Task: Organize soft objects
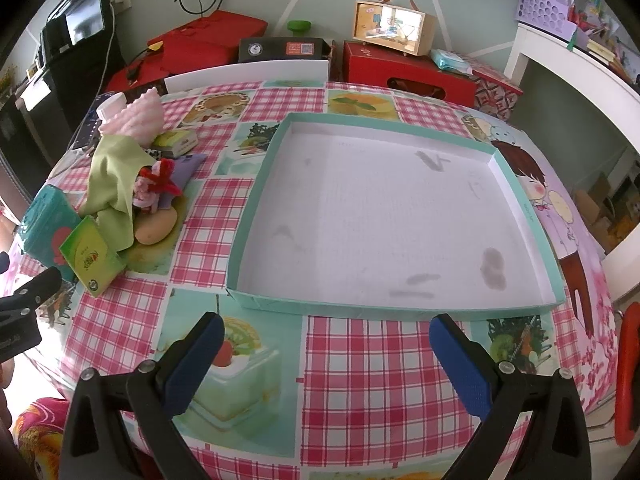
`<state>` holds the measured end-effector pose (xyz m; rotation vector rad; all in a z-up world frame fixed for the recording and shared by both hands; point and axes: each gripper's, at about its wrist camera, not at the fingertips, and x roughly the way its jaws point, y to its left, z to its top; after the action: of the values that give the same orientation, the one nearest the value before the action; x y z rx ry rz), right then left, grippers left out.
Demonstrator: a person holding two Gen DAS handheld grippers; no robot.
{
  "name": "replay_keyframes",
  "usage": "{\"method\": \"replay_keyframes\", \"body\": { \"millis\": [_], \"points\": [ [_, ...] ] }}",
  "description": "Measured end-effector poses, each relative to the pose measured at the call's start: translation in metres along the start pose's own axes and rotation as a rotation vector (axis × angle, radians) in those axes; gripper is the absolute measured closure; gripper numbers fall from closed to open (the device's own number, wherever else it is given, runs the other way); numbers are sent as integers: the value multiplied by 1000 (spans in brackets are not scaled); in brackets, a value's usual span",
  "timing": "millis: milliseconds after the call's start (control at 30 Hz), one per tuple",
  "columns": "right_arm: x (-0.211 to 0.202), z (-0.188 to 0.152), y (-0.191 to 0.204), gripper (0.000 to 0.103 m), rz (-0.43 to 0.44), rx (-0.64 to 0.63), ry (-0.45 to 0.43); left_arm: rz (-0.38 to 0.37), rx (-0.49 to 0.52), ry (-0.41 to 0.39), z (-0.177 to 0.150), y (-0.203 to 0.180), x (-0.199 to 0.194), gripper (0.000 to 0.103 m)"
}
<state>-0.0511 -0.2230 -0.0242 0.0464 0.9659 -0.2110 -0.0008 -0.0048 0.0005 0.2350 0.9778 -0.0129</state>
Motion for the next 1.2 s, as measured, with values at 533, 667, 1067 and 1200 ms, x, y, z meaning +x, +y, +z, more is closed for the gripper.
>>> {"method": "replay_keyframes", "body": {
  "millis": [533,667,1067,1200],
  "points": [
    [-1,0,-2,0,-2,2,-1,-1,1,-4,-1,3,-1,0],
    [-1,-1,-3,0,-4,2,-1,-1,3,-6,0,3,-2,0],
    [-1,1,-2,0,15,2,3,-132,-12,-27,6,7,-12,0],
    [-11,12,2,0,64,2,-33,-194,-46,-66,26,19,-25,0]
  ]
}}
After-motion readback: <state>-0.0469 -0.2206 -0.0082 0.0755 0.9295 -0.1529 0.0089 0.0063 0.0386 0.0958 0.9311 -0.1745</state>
